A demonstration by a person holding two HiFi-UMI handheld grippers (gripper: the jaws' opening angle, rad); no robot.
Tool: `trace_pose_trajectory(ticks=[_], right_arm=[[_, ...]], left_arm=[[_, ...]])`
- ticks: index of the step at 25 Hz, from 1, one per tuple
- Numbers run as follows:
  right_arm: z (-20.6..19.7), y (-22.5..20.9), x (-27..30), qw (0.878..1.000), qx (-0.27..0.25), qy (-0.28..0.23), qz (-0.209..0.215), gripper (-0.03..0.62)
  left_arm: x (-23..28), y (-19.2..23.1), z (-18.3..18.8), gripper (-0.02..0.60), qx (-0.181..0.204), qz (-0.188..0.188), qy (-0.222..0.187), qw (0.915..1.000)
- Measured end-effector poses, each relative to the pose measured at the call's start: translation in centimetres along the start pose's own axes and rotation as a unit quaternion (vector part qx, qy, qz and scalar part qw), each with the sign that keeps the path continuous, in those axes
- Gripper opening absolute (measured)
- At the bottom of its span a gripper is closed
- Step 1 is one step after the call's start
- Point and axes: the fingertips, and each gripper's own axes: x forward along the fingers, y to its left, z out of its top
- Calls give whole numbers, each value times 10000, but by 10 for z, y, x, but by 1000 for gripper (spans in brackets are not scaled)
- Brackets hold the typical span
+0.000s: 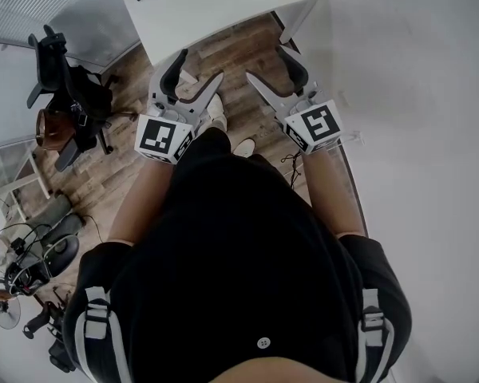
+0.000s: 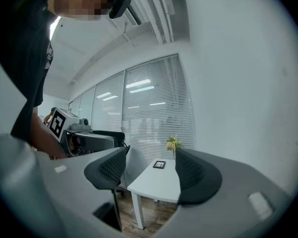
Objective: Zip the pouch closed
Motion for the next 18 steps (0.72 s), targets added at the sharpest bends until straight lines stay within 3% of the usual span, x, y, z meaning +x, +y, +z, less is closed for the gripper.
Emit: trace_pose_trajectory(ticks=[9,18], right_arm=[[-14,-43,49,9998,-126,164,67,307],[-9,-88,123,9992,-137,345,161,307]], left_arm=[[51,46,-21,314,-125,28,-89,9999],[99,115,-14,314,-257,91,-109,9996]])
